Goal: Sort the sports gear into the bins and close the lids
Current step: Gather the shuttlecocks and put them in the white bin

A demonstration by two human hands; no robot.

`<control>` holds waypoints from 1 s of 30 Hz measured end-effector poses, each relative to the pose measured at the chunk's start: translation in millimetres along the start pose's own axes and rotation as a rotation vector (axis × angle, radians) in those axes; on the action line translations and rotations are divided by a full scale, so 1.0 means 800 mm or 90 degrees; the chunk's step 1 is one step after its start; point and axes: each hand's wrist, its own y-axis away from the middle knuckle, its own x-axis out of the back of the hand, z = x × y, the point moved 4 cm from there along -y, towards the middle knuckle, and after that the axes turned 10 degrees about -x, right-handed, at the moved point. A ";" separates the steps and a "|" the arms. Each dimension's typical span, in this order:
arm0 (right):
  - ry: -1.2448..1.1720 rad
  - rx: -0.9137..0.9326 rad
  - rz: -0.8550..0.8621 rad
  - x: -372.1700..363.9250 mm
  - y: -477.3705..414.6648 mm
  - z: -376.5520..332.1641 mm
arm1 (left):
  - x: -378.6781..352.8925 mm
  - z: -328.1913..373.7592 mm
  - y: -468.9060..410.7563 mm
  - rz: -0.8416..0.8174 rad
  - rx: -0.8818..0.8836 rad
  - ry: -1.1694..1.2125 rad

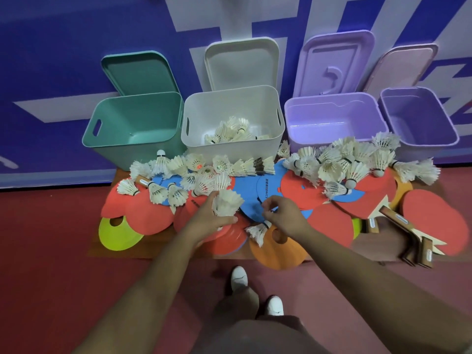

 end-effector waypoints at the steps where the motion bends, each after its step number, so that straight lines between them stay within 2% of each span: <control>1: 0.104 0.013 -0.009 -0.004 0.002 0.012 | 0.001 -0.004 0.007 0.021 0.005 0.017; 4: 0.312 0.105 -0.052 -0.032 0.004 0.037 | 0.001 -0.030 0.023 0.044 0.029 0.059; 7: 0.409 0.206 -0.085 -0.068 0.005 0.041 | 0.004 -0.041 0.042 0.066 0.038 0.054; 11: 0.551 0.209 -0.081 -0.094 0.001 0.049 | 0.010 -0.048 0.051 0.083 0.048 0.026; 19: 0.609 0.220 -0.048 -0.099 -0.008 0.056 | 0.013 -0.060 0.040 0.055 0.037 0.013; 22: 0.484 0.208 -0.005 -0.087 -0.006 0.044 | 0.022 -0.065 0.035 0.043 0.026 -0.020; 27: -0.065 0.026 0.112 -0.040 0.019 0.005 | 0.033 -0.069 0.029 -0.010 -0.021 -0.063; 29: -0.273 -0.003 0.123 -0.030 0.032 -0.023 | 0.032 -0.062 0.025 -0.045 -0.045 -0.090; 30: -0.328 -0.014 0.121 -0.028 0.036 -0.036 | 0.031 -0.059 0.022 -0.060 -0.055 -0.101</control>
